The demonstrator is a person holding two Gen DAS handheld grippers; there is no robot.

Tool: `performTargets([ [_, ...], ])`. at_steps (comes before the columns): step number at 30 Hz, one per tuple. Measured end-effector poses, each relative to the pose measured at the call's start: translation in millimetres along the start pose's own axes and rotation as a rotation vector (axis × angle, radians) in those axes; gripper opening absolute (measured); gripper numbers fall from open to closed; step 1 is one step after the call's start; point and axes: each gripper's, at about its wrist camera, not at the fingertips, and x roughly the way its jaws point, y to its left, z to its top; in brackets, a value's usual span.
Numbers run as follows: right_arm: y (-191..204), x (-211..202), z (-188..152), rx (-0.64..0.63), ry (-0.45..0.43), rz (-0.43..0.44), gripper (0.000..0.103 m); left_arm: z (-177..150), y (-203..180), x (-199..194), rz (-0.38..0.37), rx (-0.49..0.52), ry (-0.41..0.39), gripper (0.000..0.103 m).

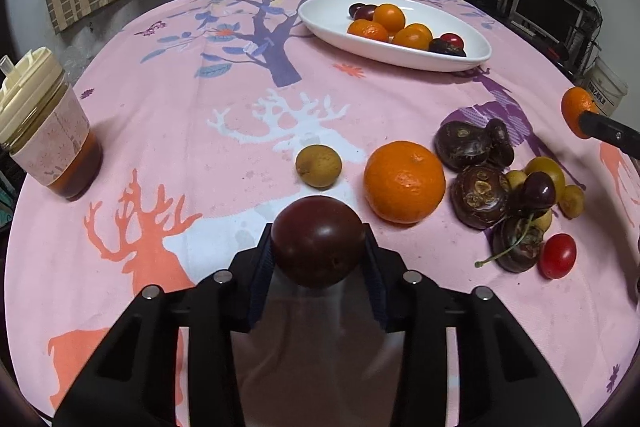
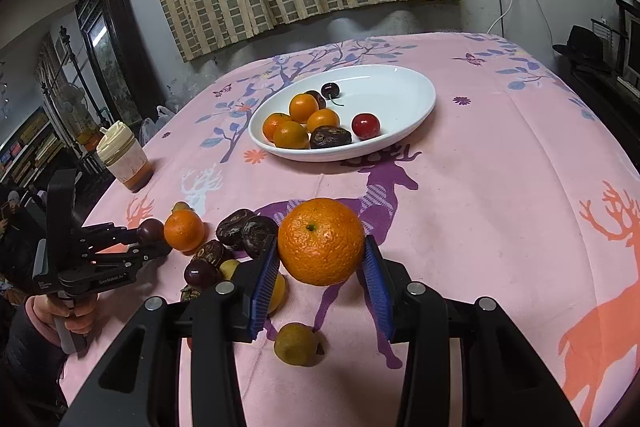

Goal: Organize fruits
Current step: 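Grasp a dark plum with the left gripper while the right gripper grasps a mandarin, then lower both fruits onto the white plate and open both grippers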

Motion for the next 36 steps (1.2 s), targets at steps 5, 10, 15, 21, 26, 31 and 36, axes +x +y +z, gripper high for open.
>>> performTargets([
  [5,-1.5,-3.1,6.8,0.013,-0.026,0.027,0.043,15.8,3.6,-26.5,-0.05,-0.006,-0.034,0.04],
  [10,-4.3,0.4,51.6,0.005,-0.097,-0.003,0.043,96.5,-17.7,-36.3,-0.145,0.046,-0.119,0.04],
  [15,-20.9,39.0,98.1,0.038,-0.137,-0.036,0.043,171.0,-50.8,9.7,-0.16,0.068,-0.13,0.04],
  [21,-39.3,97.7,123.2,0.056,-0.095,-0.073,0.049,224.5,-69.5,72.7,-0.132,0.017,-0.066,0.073],
  [26,-30.3,98.7,110.5,0.017,-0.055,-0.053,0.064,212.5,-56.3,57.2,-0.11,-0.01,-0.099,0.086],
  [31,-8.8,69.3,86.9,-0.027,-0.039,-0.008,0.064,164.1,-37.4,13.3,-0.073,0.007,-0.135,0.092],
  [36,12.5,42.1,52.6,-0.065,0.002,0.017,0.064,102.9,-21.9,-22.2,-0.068,-0.029,-0.15,0.094],
])
